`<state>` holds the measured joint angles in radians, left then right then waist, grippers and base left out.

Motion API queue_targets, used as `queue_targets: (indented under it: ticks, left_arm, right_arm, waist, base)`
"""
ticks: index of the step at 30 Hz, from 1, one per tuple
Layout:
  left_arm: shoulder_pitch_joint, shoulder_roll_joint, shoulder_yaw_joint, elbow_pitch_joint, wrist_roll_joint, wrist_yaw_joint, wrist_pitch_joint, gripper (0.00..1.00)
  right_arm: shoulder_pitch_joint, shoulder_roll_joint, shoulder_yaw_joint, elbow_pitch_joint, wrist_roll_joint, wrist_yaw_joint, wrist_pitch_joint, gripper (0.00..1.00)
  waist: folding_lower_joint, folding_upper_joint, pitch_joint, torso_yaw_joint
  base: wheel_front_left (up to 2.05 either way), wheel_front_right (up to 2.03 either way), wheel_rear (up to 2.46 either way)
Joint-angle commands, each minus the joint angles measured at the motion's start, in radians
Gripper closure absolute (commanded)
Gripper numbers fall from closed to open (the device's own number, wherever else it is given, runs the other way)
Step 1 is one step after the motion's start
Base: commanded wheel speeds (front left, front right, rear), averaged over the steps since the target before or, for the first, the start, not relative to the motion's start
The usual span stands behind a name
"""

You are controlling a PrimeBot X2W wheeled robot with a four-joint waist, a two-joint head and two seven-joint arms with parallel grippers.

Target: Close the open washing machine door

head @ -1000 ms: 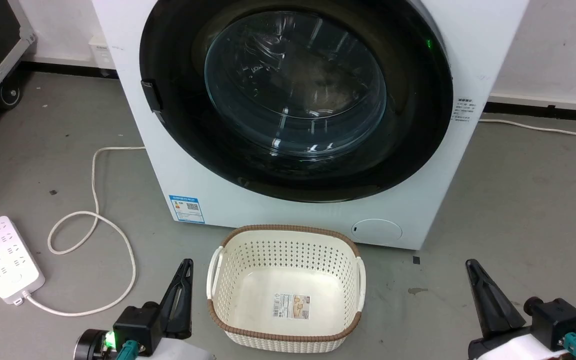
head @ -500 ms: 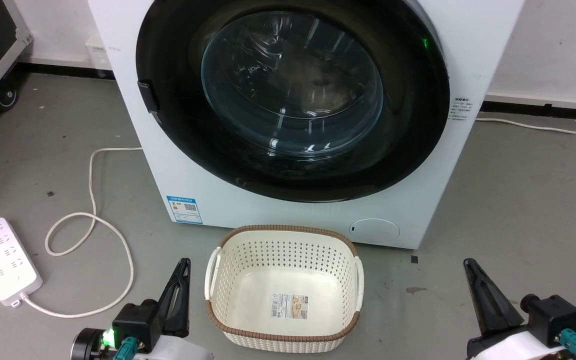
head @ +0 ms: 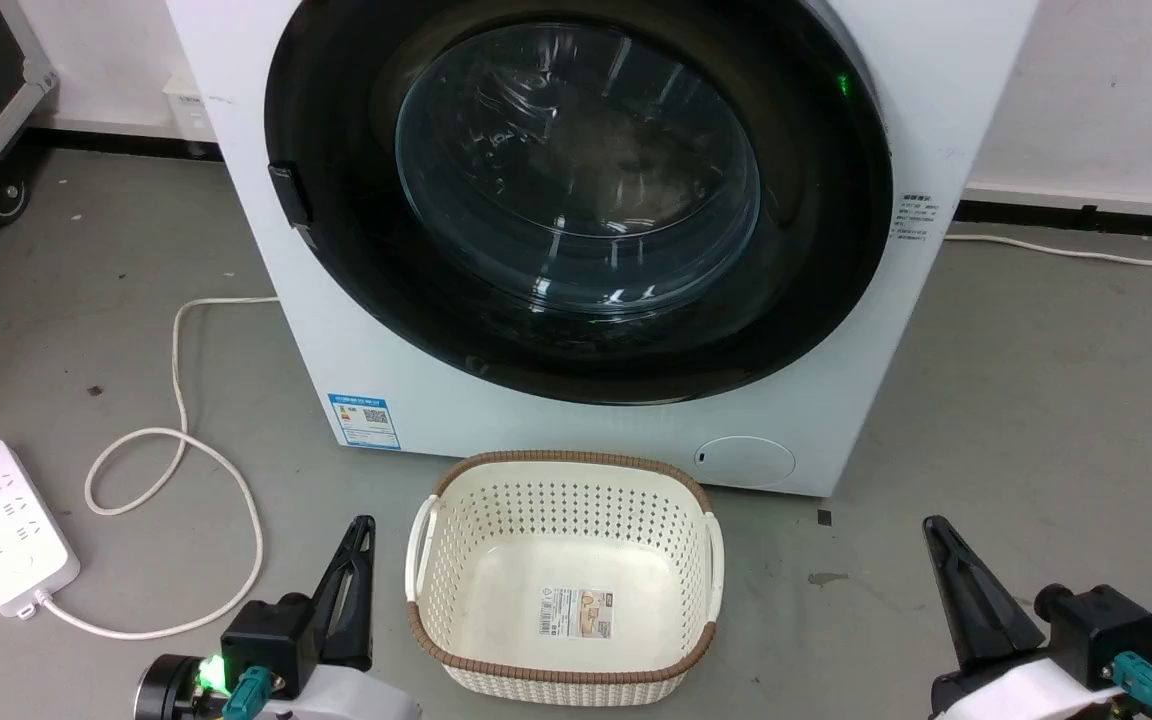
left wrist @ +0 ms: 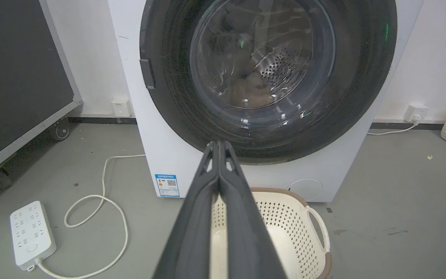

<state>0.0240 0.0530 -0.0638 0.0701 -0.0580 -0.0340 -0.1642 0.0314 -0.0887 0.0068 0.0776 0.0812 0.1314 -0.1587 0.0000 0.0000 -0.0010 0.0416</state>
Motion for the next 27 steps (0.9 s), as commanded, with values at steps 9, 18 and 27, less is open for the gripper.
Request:
queue_targets:
  ticks: [9, 18, 27]
  left_arm:
    - [-0.01, -0.001, 0.011, -0.014, 0.012, 0.008, 0.023, 1.0]
    - [-0.012, -0.001, 0.018, -0.021, 0.018, 0.011, 0.041, 1.0]
    - [-0.014, -0.001, 0.026, -0.03, 0.026, 0.015, 0.064, 1.0]
  right_arm:
    - [-0.012, 0.011, -0.001, -0.017, -0.014, 0.0, 0.024, 1.0]
    - [-0.015, 0.014, -0.002, -0.025, -0.022, 0.0, 0.042, 1.0]
    - [-0.018, 0.019, -0.003, -0.034, -0.033, 0.0, 0.063, 1.0]
  waist:
    - [0.0, 0.0, 0.0, -0.005]
    - [0.0, 0.0, 0.0, -0.01]
    - [0.0, 0.0, 0.0, -0.016]
  base:
    - [0.0, 0.0, 0.0]
    - [0.0, 0.0, 0.0]
    - [0.0, 0.0, 0.0]
